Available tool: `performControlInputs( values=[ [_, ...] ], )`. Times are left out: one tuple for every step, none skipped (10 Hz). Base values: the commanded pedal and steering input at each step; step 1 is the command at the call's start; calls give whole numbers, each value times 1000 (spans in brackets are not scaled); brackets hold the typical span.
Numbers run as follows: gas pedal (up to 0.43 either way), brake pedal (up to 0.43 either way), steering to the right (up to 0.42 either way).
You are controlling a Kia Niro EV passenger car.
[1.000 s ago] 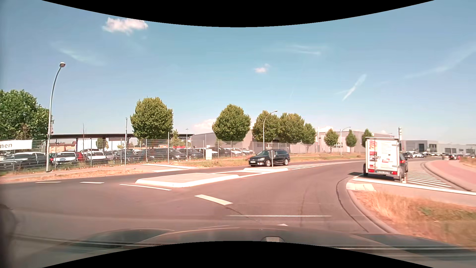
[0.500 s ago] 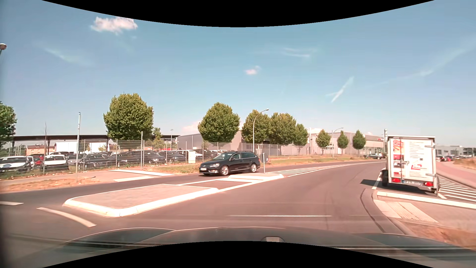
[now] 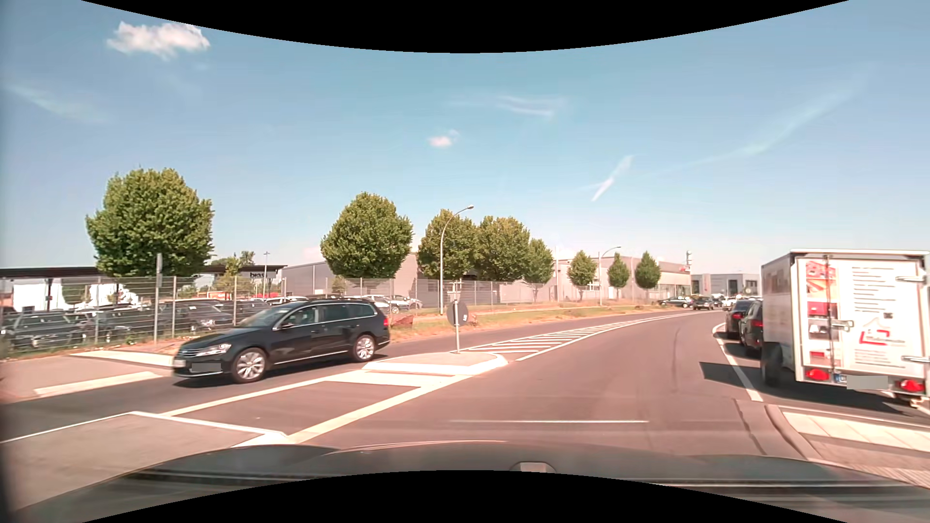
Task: Follow the waypoints while adhering to traffic rules and regulations
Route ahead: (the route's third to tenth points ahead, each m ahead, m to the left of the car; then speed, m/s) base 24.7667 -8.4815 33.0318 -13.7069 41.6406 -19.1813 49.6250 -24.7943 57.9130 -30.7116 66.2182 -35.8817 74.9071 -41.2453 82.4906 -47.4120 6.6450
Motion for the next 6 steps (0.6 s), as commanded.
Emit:
performControlInputs(
  values=[
    [130, 0, 165],
    [150, 0, 166],
    [157, 0, 166],
    [169, 0, 166],
    [177, 0, 164],
    [177, 0, 162]
  ],
)
